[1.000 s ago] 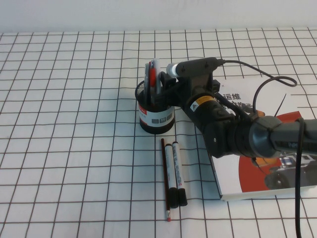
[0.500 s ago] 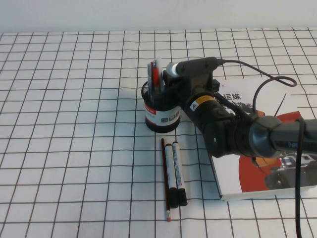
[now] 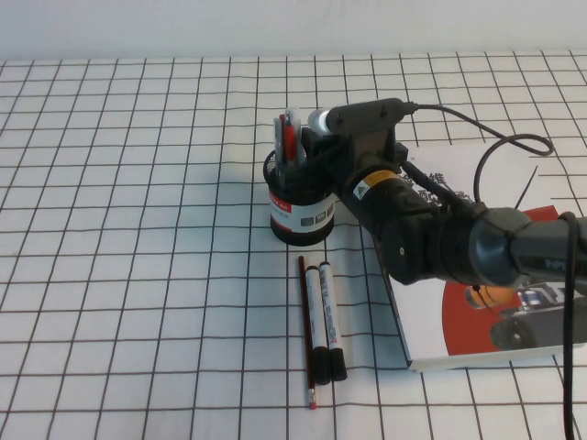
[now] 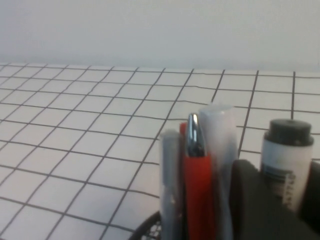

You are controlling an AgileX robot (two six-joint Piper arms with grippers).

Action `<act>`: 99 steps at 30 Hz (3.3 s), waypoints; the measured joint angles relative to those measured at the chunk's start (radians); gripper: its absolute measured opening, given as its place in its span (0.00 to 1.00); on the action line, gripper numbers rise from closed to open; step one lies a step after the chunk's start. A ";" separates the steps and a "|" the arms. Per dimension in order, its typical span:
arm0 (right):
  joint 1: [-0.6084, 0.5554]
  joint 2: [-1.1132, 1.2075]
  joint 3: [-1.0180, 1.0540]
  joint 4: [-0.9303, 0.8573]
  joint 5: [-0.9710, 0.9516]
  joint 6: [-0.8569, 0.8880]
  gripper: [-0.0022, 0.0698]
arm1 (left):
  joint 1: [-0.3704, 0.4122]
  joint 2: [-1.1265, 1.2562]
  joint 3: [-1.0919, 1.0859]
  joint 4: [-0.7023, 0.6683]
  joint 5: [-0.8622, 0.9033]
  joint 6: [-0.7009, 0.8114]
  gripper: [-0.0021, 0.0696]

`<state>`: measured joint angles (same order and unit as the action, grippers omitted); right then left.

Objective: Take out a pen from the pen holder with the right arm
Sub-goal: 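Take a marker out of the pen holder and lay it on the table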

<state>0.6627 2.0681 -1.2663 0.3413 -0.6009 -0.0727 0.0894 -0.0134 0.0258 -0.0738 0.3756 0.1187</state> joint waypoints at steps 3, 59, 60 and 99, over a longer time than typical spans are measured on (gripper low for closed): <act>0.000 -0.041 0.000 0.000 0.042 -0.002 0.21 | 0.000 0.000 0.000 0.000 0.000 0.000 0.03; -0.064 -0.131 -0.026 0.048 1.111 0.217 0.21 | 0.000 0.000 0.000 0.000 0.000 0.000 0.03; -0.065 -0.129 -0.036 0.048 1.111 0.215 0.21 | 0.000 0.000 0.000 0.000 0.000 0.000 0.03; -0.009 -0.701 -0.047 -0.092 1.496 0.163 0.02 | 0.000 0.000 0.000 0.000 0.000 0.000 0.03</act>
<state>0.6533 1.3671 -1.3131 0.2490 0.8955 0.0899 0.0894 -0.0134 0.0258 -0.0738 0.3756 0.1187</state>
